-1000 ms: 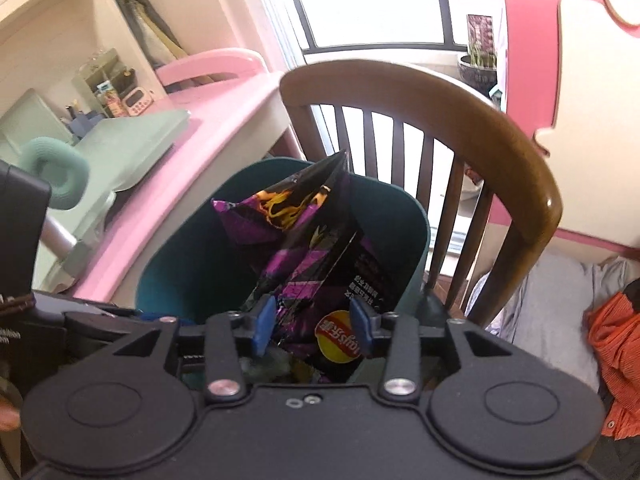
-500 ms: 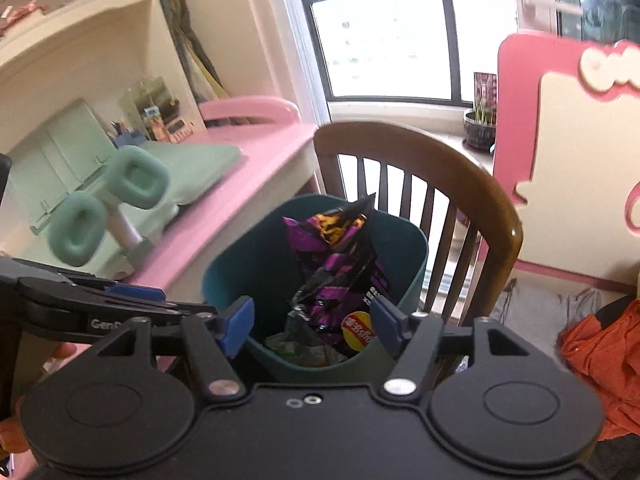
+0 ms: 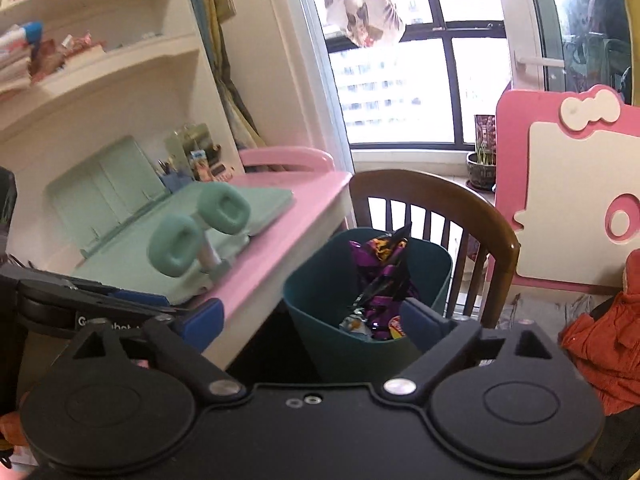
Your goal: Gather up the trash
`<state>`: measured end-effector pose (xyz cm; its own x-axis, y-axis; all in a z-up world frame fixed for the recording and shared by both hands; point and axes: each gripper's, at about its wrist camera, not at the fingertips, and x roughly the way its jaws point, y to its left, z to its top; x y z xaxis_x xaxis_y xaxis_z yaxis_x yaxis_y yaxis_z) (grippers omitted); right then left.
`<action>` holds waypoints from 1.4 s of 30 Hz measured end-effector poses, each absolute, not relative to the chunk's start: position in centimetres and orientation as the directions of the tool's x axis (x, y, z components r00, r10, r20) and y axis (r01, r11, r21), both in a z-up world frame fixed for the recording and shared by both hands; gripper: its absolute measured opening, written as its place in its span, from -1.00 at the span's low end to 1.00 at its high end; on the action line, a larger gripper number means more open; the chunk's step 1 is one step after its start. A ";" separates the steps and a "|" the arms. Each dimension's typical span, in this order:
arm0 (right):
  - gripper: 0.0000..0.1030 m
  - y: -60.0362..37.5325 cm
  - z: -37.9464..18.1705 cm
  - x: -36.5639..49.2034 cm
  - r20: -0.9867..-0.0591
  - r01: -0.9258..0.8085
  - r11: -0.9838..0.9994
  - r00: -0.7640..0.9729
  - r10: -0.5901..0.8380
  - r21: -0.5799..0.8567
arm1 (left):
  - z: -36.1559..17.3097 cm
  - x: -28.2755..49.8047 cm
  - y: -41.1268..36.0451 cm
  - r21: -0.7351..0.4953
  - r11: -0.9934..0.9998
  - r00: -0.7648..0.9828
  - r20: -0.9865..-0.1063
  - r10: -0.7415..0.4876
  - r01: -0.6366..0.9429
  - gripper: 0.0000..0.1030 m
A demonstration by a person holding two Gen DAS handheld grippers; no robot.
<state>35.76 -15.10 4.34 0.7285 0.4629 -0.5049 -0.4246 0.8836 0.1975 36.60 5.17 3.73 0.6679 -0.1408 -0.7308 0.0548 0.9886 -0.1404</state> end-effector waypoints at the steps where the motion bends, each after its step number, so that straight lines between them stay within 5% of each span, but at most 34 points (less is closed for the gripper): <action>1: 1.00 -15.1 4.6 35.1 -0.496 -0.419 0.886 0.737 0.460 0.199 | 4.0 36.0 5.4 -0.145 0.988 0.672 -0.726 -0.145 0.056 0.54; 42: 1.00 -13.3 7.1 27.9 -0.439 -0.408 0.898 0.785 0.437 0.164 | 7.9 27.3 8.5 -0.143 0.988 0.764 -0.629 -0.142 0.066 0.57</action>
